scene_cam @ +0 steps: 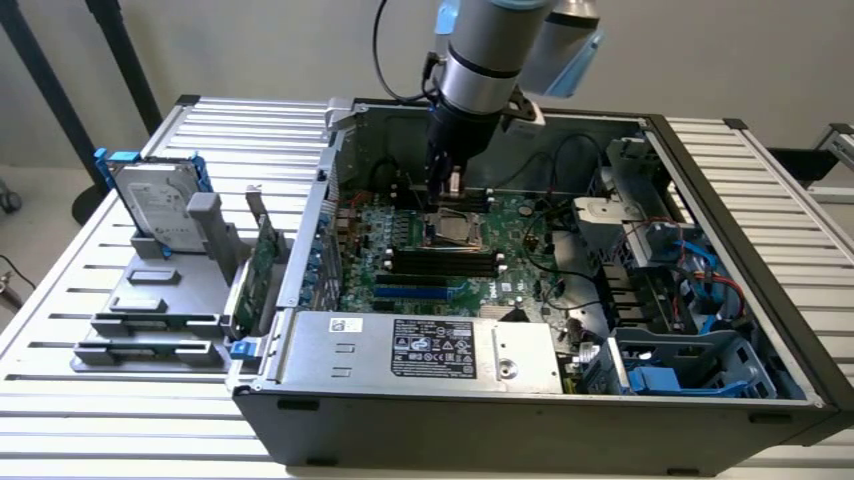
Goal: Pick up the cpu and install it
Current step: 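Close the cpu cover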
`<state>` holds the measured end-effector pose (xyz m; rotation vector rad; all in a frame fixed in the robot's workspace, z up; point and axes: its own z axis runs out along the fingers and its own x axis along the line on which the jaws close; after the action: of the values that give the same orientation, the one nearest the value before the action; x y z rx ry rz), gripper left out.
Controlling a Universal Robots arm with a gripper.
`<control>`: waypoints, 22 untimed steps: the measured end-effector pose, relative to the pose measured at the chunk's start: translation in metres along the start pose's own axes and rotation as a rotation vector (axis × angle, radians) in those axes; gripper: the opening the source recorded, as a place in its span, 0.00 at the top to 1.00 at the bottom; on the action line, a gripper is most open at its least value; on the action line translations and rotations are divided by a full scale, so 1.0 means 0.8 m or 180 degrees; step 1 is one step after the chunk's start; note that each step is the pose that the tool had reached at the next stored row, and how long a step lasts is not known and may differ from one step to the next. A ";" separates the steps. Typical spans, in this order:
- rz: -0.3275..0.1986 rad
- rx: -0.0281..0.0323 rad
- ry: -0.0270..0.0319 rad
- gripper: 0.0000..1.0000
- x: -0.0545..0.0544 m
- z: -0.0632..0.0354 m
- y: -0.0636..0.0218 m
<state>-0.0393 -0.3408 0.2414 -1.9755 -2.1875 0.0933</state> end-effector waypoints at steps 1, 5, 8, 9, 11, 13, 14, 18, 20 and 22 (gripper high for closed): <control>0.0001 0.0009 0.0001 0.89 0.000 0.001 0.000; 0.0015 0.0022 0.0004 0.89 -0.001 0.008 0.002; 0.0053 0.0022 0.0012 0.89 -0.002 0.012 0.003; 0.0073 0.0022 0.0016 0.89 -0.002 0.014 0.003; 0.0131 0.0020 0.0027 0.89 -0.002 0.017 0.004; 0.0188 0.0018 0.0038 0.89 -0.003 0.020 0.005; 0.0215 0.0017 0.0043 0.89 -0.003 0.021 0.005; 0.0312 0.0017 0.0061 0.89 -0.003 0.027 0.006; 0.0352 0.0019 0.0069 0.89 -0.004 0.030 0.006; 0.0380 0.0024 0.0074 0.89 -0.004 0.031 0.007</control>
<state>-0.0385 -0.3412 0.2155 -2.0912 -2.0509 0.0949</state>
